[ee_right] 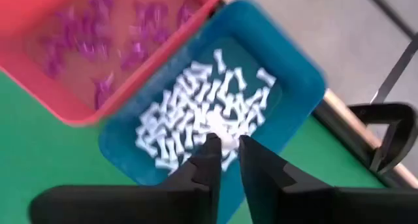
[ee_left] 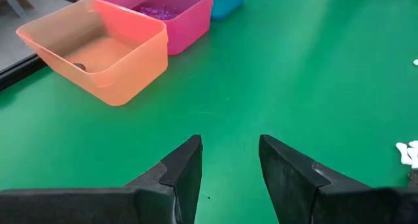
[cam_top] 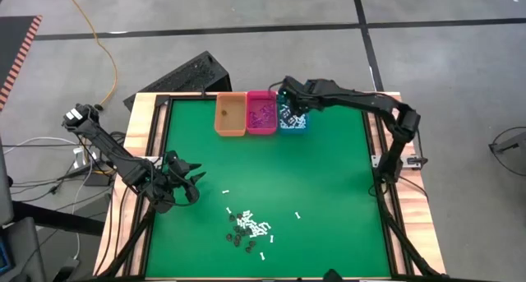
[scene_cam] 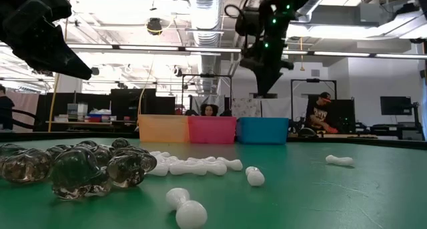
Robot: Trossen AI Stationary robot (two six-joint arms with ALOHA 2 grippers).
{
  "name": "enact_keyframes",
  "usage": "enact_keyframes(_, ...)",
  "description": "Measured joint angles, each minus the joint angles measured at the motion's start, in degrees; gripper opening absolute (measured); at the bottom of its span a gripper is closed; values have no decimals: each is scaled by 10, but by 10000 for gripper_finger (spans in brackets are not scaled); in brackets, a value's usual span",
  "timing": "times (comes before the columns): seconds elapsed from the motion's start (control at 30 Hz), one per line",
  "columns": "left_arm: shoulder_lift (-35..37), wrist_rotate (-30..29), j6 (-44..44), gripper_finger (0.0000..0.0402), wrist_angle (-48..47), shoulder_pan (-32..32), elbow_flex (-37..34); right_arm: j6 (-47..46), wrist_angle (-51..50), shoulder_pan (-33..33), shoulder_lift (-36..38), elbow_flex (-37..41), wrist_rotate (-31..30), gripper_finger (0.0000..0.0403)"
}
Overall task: Sort Halloween decoration
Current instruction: Put the violet witch hat toy into the red bin
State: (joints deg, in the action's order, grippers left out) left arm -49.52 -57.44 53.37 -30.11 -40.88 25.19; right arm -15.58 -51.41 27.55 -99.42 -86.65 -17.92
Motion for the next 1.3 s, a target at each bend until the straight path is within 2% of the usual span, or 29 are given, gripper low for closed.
enact_keyframes(0.23, 0, 26, 3, 144, 0, 0, 0, 26, -8, -6, -32, 0, 16, 146)
enact_keyframes(0.43, 0, 37, -2, 144, -2, 0, 0, 26, -58, -50, -2, 0, 60, 176)
enact_keyframes(0.57, 0, 37, -1, 144, -4, 0, 0, -35, -125, -139, 38, -1, 96, 175)
enact_keyframes(0.77, 0, 48, -1, 144, 3, 0, 0, -173, -170, -342, 37, 0, 113, 173)
enact_keyframes(0.87, 0, 79, -5, 144, 11, 0, 0, -234, -157, -427, 21, 0, 109, 173)
enact_keyframes(0.97, 0, 114, -18, 144, 21, 0, 0, -283, -148, -472, 9, 7, 93, 172)
enact_keyframes(1.1, 0, 135, -31, 144, 45, 0, 0, -331, -66, -486, 11, 68, 99, 172)
enact_keyframes(1.3, 0, 140, -42, 144, 61, 0, 0, -344, 85, -476, 12, 160, 190, 172)
